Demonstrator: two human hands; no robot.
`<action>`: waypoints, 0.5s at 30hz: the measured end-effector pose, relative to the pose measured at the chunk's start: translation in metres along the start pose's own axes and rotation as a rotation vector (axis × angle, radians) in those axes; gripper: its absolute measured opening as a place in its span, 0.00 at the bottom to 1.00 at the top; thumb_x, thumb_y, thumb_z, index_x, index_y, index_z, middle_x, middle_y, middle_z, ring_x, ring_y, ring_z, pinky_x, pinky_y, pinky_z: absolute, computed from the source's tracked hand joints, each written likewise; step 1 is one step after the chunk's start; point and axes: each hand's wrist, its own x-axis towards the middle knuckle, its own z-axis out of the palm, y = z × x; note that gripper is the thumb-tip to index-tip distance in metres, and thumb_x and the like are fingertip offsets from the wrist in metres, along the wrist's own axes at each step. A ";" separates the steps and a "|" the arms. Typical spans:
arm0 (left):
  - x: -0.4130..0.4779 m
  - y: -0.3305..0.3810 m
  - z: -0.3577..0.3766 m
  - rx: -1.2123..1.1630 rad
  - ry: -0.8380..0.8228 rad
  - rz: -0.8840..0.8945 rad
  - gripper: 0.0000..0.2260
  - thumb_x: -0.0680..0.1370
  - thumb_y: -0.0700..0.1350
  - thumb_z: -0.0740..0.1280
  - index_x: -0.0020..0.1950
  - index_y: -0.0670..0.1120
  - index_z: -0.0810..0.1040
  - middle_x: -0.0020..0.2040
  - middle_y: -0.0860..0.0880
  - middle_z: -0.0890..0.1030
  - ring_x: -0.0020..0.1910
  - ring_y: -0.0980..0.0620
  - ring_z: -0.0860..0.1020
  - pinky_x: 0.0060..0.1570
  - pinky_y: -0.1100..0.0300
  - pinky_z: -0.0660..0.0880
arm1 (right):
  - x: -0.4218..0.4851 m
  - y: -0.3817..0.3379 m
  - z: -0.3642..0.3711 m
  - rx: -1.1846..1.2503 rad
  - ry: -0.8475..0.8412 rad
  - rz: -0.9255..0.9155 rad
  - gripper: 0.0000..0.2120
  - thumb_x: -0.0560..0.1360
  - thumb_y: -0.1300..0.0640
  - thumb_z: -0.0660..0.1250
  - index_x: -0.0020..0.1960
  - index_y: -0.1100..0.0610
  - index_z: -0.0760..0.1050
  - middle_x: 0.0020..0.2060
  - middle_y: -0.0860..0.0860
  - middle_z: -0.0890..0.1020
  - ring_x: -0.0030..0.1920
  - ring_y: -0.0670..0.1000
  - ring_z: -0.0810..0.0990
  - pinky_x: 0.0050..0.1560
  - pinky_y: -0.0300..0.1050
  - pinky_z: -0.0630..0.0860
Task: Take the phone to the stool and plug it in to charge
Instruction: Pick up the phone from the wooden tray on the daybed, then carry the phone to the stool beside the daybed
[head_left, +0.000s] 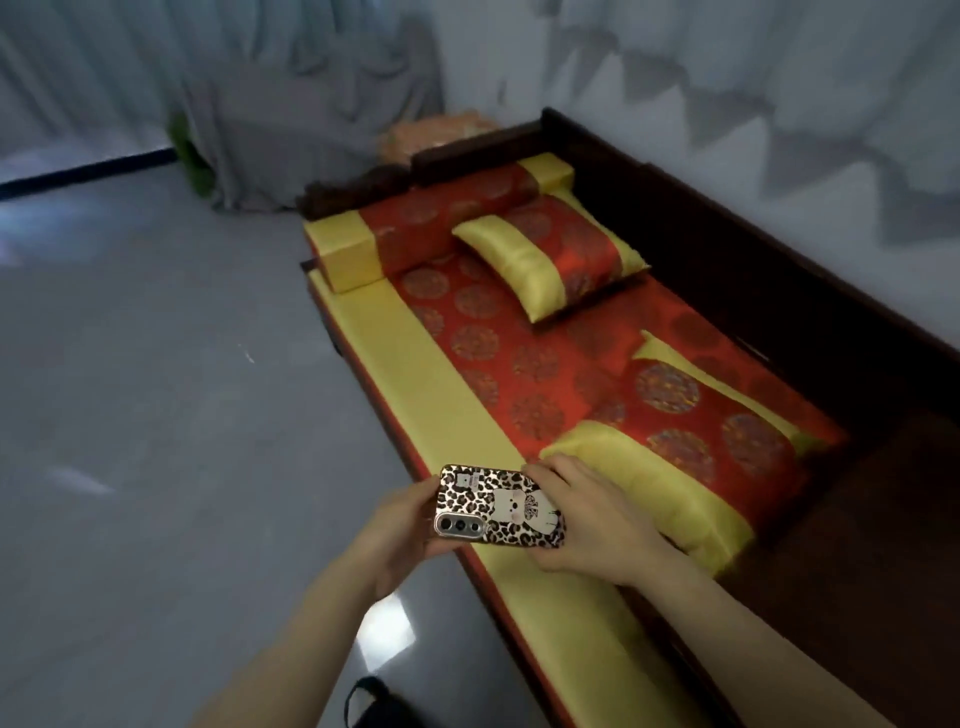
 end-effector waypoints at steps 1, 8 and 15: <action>-0.004 0.009 -0.026 -0.018 0.020 0.015 0.17 0.78 0.52 0.60 0.59 0.43 0.79 0.56 0.43 0.84 0.56 0.43 0.81 0.50 0.52 0.80 | 0.024 -0.019 0.000 0.002 -0.018 -0.036 0.37 0.62 0.39 0.68 0.68 0.49 0.64 0.57 0.45 0.71 0.56 0.46 0.72 0.52 0.40 0.71; -0.032 0.079 -0.199 -0.167 0.203 0.114 0.15 0.79 0.46 0.61 0.61 0.40 0.77 0.58 0.40 0.82 0.54 0.43 0.81 0.47 0.54 0.81 | 0.185 -0.154 0.006 -0.018 -0.066 -0.273 0.37 0.61 0.42 0.71 0.67 0.50 0.67 0.56 0.46 0.73 0.56 0.47 0.73 0.52 0.45 0.75; -0.022 0.139 -0.322 -0.254 0.292 0.167 0.14 0.79 0.45 0.61 0.60 0.40 0.78 0.57 0.40 0.83 0.49 0.45 0.82 0.47 0.56 0.81 | 0.324 -0.237 0.009 -0.130 -0.093 -0.448 0.36 0.62 0.39 0.69 0.66 0.51 0.68 0.57 0.48 0.74 0.55 0.50 0.73 0.53 0.48 0.74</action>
